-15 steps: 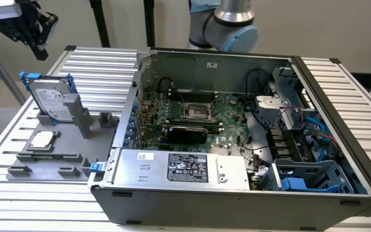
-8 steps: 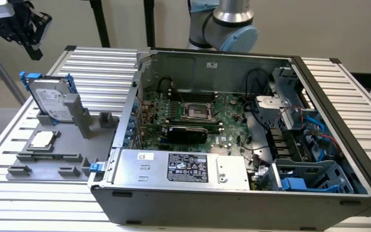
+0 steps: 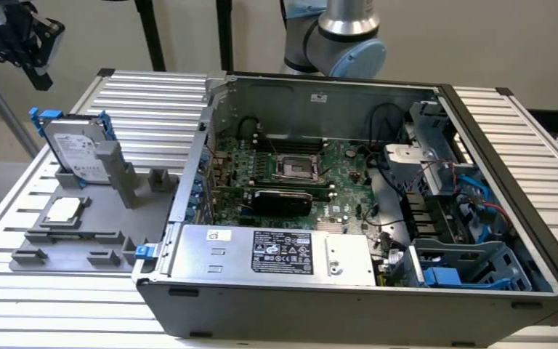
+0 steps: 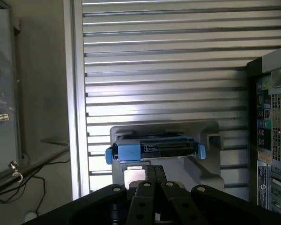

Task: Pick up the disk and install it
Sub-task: 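Reach for the disk, then pick up the disk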

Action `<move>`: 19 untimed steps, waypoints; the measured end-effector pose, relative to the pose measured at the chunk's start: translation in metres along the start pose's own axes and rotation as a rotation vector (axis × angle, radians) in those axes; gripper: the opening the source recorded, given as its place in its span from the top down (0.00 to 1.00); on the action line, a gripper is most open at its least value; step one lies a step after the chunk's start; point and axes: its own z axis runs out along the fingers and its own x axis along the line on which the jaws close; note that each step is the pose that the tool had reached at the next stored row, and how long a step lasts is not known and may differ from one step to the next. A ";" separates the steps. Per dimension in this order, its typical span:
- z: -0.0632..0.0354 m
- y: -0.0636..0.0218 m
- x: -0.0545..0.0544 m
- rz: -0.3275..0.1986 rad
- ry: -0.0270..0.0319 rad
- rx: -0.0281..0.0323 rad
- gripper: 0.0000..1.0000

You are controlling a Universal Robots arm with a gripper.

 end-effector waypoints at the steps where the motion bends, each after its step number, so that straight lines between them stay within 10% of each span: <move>1: 0.0003 0.0003 0.002 -0.001 0.0000 -0.0001 0.89; 19: 0.0021 0.0062 0.012 -0.012 0.0006 -0.0006 0.89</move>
